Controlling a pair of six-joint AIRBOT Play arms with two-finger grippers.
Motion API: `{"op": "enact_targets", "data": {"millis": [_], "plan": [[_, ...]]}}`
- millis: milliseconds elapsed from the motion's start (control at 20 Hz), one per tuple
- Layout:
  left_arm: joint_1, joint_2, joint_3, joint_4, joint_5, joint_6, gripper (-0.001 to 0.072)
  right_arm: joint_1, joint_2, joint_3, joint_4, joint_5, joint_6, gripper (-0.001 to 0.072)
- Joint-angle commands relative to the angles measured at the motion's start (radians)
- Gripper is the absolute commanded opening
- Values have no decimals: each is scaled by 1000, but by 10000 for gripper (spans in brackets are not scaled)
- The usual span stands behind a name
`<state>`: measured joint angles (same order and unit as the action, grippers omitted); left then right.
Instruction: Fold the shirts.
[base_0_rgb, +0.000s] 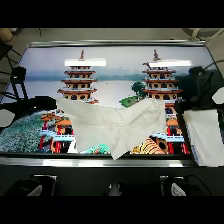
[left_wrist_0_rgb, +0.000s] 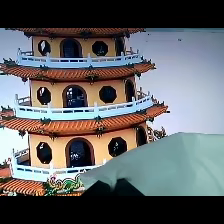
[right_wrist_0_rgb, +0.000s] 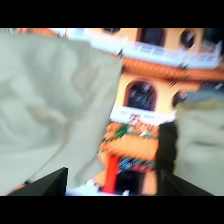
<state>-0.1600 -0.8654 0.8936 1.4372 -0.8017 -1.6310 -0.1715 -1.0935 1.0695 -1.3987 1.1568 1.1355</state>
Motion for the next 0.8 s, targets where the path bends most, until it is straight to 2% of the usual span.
{"op": "enact_targets", "data": {"millis": [0, 50, 200, 400, 650, 700, 750], "plan": [[3, -1, 3, -2, -26, 8, 26, -110, -27, -214, 256, 230, -125, 569], [2, 0, 3, -2, -39, 8, 26, -91, -32, -317, 327, 196, -119, 529], [2, 0, 3, -2, -63, 8, 26, 10, -35, -500, 483, 19, -111, 530], [3, 0, 3, -7, -63, 8, 26, 130, -42, -524, 512, -218, 38, 531], [3, 0, 3, -14, -62, 8, 26, 247, -123, -524, 623, -278, 61, 522], [3, 0, 3, -14, -62, 8, 26, 250, -135, -524, 641, -280, 49, 402], [3, 0, 4, -17, -62, 8, 26, 250, -137, -519, 649, -282, 29, 91]]}}
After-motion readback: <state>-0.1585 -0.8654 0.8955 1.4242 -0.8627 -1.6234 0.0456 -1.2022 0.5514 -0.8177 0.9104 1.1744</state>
